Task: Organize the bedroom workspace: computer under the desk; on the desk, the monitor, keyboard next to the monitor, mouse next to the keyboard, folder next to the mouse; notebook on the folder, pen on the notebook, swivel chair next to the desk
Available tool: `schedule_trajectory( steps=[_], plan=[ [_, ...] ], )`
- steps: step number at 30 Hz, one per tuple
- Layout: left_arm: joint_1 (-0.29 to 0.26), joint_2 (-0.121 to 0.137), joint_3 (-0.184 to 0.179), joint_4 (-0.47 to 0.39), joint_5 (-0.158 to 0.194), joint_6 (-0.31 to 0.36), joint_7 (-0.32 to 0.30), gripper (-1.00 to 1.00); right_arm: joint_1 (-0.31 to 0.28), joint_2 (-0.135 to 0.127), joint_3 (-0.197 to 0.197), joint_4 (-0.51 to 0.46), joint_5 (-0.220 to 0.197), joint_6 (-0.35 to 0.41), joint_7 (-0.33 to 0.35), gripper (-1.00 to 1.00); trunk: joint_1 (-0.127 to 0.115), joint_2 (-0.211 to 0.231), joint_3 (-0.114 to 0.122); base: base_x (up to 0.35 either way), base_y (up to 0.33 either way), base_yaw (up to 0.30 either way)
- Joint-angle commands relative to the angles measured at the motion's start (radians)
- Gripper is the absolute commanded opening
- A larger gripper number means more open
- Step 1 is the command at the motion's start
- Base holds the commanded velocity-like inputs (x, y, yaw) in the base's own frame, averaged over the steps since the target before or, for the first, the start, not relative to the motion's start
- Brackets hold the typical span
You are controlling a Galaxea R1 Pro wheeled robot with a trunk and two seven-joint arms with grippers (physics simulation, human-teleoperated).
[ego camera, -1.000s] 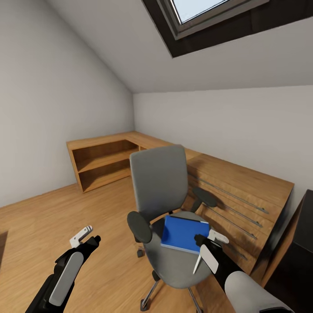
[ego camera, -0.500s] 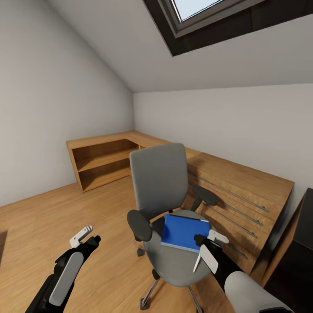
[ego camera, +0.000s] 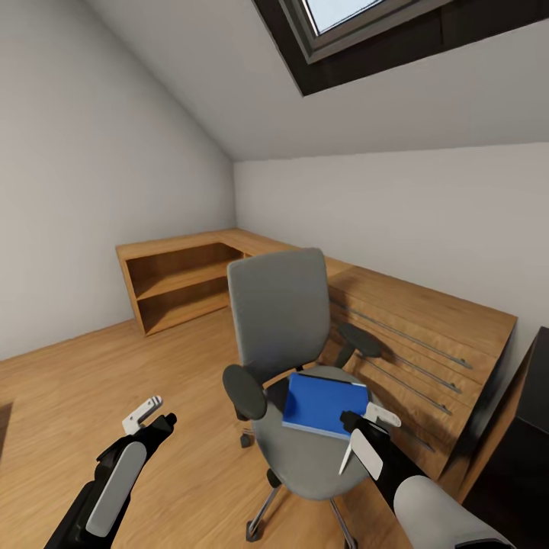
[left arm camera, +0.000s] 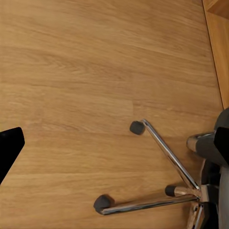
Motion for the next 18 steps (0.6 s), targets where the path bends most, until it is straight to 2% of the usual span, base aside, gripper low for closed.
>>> schedule_trajectory(
  steps=[1, 7, 11, 18],
  plan=[
    [-0.001, 0.0, 0.0, -0.001, 0.007, 0.003, 0.006, 1.0, -0.001, -0.001, 0.008, -0.002, -0.005, 0.007, -0.009, 1.0, 0.004, -0.008, -0.004, 0.0, 0.0, 0.0],
    [-0.001, 0.0, 0.0, -0.001, 0.007, 0.003, 0.006, 1.0, 0.0, -0.002, 0.008, -0.002, -0.005, 0.008, -0.009, 1.0, 0.008, -0.015, -0.007, 0.0, 0.0, 0.0],
    [-0.001, 0.0, 0.0, -0.001, 0.007, 0.003, 0.006, 1.0, 0.0, -0.001, 0.008, -0.002, -0.005, 0.009, -0.009, 1.0, 0.023, -0.043, -0.02, 0.0, 0.0, 0.0],
    [-0.001, 0.0, 0.0, -0.001, 0.007, 0.003, 0.006, 1.0, -0.001, 0.0, 0.008, -0.002, -0.005, 0.009, -0.009, 1.0, 0.023, -0.043, -0.02, 0.0, 0.0, 0.0]
  ],
)
